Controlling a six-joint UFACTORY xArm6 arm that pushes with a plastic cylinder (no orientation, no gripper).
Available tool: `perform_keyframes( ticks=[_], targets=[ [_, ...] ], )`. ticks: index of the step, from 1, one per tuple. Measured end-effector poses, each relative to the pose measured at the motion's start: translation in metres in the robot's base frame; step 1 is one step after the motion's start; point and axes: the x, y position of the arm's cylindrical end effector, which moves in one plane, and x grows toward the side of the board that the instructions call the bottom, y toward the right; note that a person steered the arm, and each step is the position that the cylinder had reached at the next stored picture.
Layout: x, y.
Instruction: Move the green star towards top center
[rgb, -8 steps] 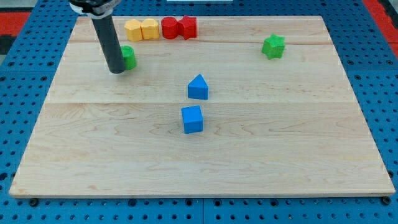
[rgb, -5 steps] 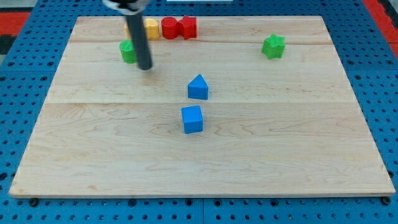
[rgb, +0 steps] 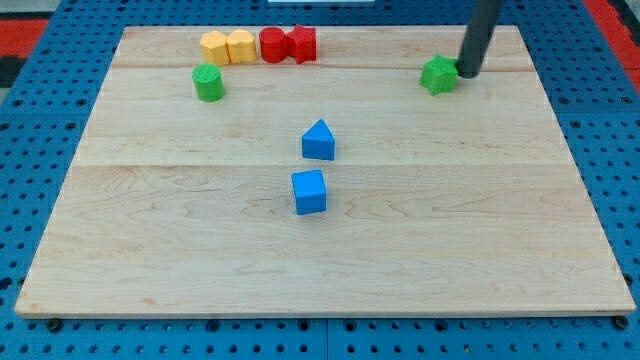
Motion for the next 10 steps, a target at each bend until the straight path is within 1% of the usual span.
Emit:
perform_keyframes(
  ticks=[3, 4, 5, 7, 8, 9, 10],
  targets=[
    [0.0, -0.122],
    [0.008, -0.129],
    [0.036, -0.123],
    [0.044, -0.163],
    [0.066, -0.152],
    [0.063, -0.17],
    [0.048, -0.197]
  ],
)
